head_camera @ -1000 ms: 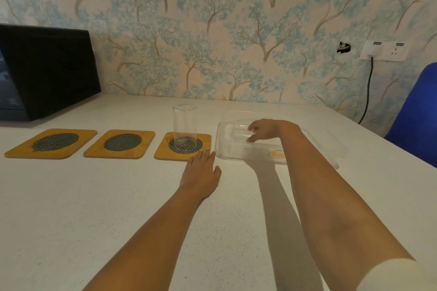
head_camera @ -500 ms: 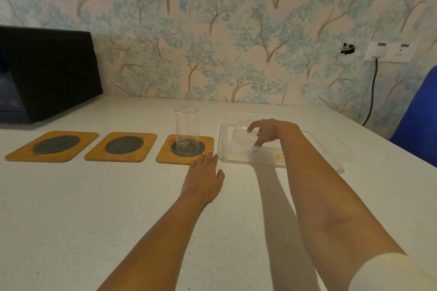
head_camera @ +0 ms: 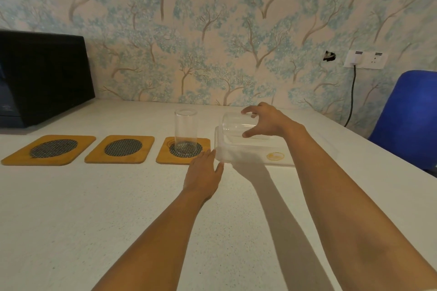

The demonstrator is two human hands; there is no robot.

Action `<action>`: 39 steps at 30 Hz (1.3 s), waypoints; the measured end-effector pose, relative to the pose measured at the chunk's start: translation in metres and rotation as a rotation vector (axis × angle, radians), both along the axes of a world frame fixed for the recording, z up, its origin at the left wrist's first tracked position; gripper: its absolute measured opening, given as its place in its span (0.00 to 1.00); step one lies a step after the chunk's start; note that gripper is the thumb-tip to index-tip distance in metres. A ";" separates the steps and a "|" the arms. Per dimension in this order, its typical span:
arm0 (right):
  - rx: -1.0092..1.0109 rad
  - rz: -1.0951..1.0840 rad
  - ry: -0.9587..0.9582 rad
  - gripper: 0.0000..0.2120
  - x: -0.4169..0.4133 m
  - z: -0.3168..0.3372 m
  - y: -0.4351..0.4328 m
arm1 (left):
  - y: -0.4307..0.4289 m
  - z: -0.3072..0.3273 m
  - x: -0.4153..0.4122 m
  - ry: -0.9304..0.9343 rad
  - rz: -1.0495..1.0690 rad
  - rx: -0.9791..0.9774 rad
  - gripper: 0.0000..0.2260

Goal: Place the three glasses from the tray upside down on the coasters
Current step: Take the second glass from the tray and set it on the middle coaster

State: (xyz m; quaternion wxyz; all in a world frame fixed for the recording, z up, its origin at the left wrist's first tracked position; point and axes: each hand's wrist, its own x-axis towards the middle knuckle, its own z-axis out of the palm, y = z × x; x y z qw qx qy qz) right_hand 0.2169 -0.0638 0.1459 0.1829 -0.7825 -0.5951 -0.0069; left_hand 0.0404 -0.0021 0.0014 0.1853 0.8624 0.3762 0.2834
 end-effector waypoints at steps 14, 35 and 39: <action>0.242 0.111 0.164 0.33 -0.103 -0.016 -0.001 | 0.004 0.082 -0.045 -0.805 0.111 -0.863 0.33; 0.303 0.031 0.600 0.30 -0.186 -0.059 0.027 | 0.059 0.112 -0.158 -0.832 0.239 -0.487 0.31; 0.234 -0.192 0.302 0.23 -0.190 -0.078 0.031 | 0.078 0.108 -0.180 -0.760 0.227 -0.408 0.33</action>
